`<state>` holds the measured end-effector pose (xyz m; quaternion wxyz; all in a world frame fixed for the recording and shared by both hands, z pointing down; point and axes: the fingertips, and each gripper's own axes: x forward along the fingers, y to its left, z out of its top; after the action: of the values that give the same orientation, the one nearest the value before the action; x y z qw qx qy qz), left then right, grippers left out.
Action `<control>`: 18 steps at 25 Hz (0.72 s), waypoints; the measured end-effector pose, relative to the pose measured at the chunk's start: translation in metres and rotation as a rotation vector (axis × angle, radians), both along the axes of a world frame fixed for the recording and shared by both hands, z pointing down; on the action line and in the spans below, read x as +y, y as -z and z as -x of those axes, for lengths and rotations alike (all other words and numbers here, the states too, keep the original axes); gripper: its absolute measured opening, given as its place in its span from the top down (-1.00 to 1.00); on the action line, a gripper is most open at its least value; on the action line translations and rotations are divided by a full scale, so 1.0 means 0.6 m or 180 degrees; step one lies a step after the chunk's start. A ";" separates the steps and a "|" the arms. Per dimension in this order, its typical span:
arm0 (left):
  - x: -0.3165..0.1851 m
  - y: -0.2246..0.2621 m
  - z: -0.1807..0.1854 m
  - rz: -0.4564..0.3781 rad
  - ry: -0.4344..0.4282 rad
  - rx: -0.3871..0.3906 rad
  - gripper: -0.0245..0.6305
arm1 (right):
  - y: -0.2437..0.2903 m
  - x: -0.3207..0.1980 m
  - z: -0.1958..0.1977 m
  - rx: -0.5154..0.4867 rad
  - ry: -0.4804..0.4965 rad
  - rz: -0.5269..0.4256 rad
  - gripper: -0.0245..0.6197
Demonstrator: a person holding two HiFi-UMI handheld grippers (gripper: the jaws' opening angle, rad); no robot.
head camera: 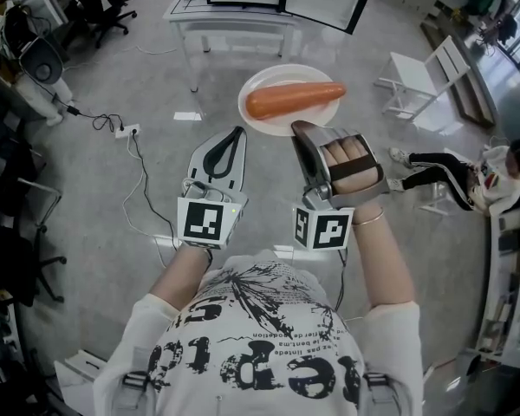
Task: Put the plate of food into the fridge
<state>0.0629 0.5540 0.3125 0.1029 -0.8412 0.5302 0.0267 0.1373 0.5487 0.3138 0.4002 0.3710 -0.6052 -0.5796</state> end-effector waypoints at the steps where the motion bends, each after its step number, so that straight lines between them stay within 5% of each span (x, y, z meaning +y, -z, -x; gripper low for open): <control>1: -0.001 0.001 -0.002 -0.0005 0.0005 0.0001 0.90 | 0.000 -0.001 -0.002 -0.0006 0.0005 -0.0001 0.87; 18: -0.052 0.000 -0.054 -0.0025 0.0265 -0.0057 0.90 | -0.005 -0.060 -0.051 -0.0048 0.0257 0.0072 0.87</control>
<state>0.0955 0.5229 0.3126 0.1119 -0.8181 0.5638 0.0169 0.1681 0.5125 0.3168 0.3761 0.3461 -0.6292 -0.5856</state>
